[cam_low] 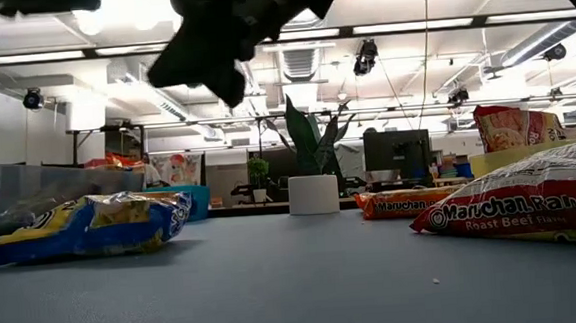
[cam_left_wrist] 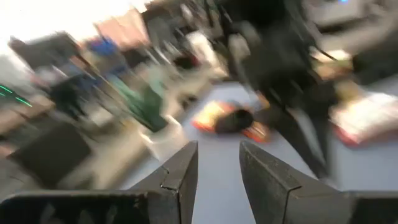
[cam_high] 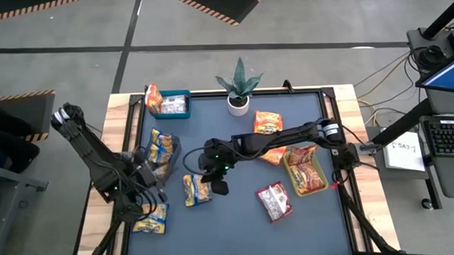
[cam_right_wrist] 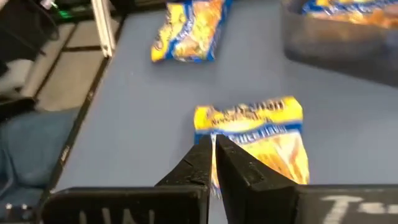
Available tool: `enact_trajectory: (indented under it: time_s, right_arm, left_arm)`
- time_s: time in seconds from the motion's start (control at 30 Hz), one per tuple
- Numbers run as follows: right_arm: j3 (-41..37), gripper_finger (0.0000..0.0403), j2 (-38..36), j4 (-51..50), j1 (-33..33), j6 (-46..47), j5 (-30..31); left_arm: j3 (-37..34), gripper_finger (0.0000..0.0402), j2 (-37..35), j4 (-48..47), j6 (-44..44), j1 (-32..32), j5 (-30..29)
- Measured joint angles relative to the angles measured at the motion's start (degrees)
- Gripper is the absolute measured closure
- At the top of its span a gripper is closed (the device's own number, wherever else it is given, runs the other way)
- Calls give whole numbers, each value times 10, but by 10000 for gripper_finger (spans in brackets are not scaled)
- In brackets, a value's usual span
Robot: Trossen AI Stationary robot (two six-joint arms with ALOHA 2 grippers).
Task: Sort Maruchan noodles
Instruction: Put the blue noodle pack into the black bin
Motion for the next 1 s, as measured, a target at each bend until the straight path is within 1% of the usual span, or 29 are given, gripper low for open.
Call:
enact_trajectory:
  time_s: [0.1, 0.23, 0.37, 0.43, 0.57, 0.73, 0.87, 1.0]
  right_arm:
    - [-21, 394, -21, -37, 1, -1, 29]
    - [-72, 394, -55, -38, 1, 14, 65]
    - [-138, 394, -73, -16, 4, 50, 98]
    - [-170, 394, -73, 2, 7, 75, 110]
    - [-220, 394, -70, 71, 10, 119, 115]
    - [-250, 392, -62, 138, 9, 142, 117]
    - [-254, 374, -59, 183, 9, 142, 116]
    - [-244, 332, -54, 184, 9, 153, 116]
  left_arm:
    - [-16, 300, 17, 15, -69, 0, 67]
    - [-29, 300, 59, 46, -134, 0, 106]
    - [-29, 300, 116, 96, -141, 0, 128]
    - [-24, 300, 147, 116, -141, 1, 129]
    - [-4, 300, 210, 134, -145, 1, 134]
    - [36, 300, 278, 141, -171, 1, 195]
    - [65, 310, 331, 140, -182, 1, 208]
    - [76, 325, 362, 140, -190, 9, 223]
